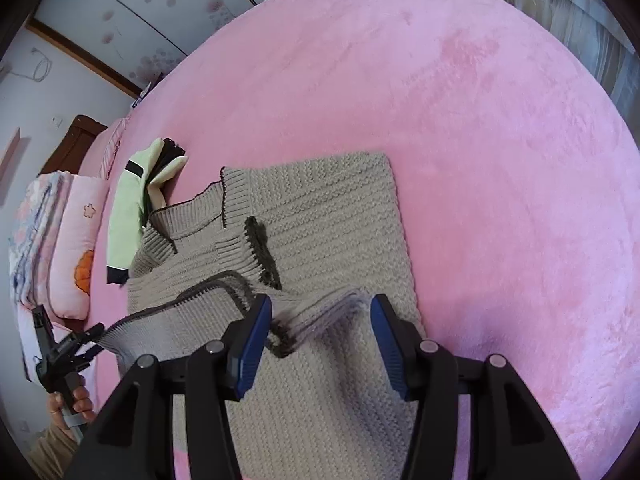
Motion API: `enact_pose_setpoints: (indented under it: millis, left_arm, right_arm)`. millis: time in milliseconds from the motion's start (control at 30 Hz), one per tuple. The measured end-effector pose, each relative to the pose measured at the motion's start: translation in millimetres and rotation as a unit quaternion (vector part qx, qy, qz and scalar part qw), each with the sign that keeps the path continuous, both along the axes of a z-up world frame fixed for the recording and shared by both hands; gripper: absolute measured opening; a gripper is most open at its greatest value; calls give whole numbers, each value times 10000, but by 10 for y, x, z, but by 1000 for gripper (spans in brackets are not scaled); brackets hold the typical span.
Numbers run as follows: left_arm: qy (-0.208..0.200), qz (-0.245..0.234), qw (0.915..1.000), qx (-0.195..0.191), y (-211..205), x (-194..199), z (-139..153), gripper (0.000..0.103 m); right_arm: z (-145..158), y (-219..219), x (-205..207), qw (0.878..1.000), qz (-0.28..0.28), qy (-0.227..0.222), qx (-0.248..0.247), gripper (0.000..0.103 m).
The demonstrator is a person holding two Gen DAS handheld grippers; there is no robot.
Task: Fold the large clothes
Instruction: 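Open both tools and release the folded hem, then grasp the folded hem edge again with both tools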
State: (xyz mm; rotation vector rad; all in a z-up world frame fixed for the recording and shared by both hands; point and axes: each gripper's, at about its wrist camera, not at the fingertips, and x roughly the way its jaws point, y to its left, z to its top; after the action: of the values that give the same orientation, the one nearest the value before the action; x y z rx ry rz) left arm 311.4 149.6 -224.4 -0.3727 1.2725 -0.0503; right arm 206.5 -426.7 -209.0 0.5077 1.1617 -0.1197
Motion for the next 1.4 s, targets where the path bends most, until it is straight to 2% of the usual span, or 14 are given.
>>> enact_pose_setpoints:
  millis: [233, 467, 600, 733, 900, 1100, 1133, 1167, 1200, 1233, 1267, 1300, 1333, 1400]
  left_arm:
    - [-148, 90, 9963, -842, 232, 102, 19, 80]
    - [38, -752, 9967, -312, 65, 225, -203, 80]
    - [78, -1131, 9927, -405, -38, 236, -272, 80]
    - [17, -1437, 9891, -320, -99, 236, -264, 80]
    - [143, -1687, 9855, -116, -160, 336, -410, 80]
    - [280, -1812, 9826, -294, -169, 422, -571, 79]
    - [257, -1824, 9824, -322, -176, 416, -571, 76]
    - [205, -1840, 9821, -334, -183, 402, -562, 64]
    - [184, -1848, 9820, -336, -216, 399, -561, 48]
    - [175, -1818, 9827, -295, -238, 385, -563, 38]
    - [181, -1765, 9840, -186, -263, 377, -577, 18]
    - [190, -1724, 9848, -24, -285, 363, -588, 15]
    - [173, -1684, 9854, 170, -318, 339, -584, 14]
    - [44, -1614, 9857, 474, -402, 283, -500, 10]
  right_arm:
    - [-16, -41, 116, 9995, -144, -253, 91, 52]
    - [-106, 48, 269, 9981, 399, -122, -449, 53]
    - [-32, 93, 300, 9966, 647, -239, -444, 53]
    - [-12, 66, 275, 9972, 636, -314, -228, 68]
    - [-136, 113, 338, 9948, 860, -168, -515, 68]
    - [-306, 177, 550, 9894, 1205, -66, -802, 68]
    - [-347, 203, 585, 9879, 1294, 2, -856, 68]
    - [-382, 221, 607, 9867, 1353, 63, -897, 68]
    - [-414, 232, 619, 9859, 1382, 93, -939, 68]
    - [-436, 240, 622, 9855, 1385, 122, -973, 65]
    - [-466, 246, 620, 9854, 1393, 148, -972, 57]
    - [-503, 252, 619, 9851, 1427, 208, -932, 30]
    - [-558, 264, 620, 9843, 1479, 357, -898, 9]
    - [-549, 307, 563, 9828, 1495, 334, -1034, 9]
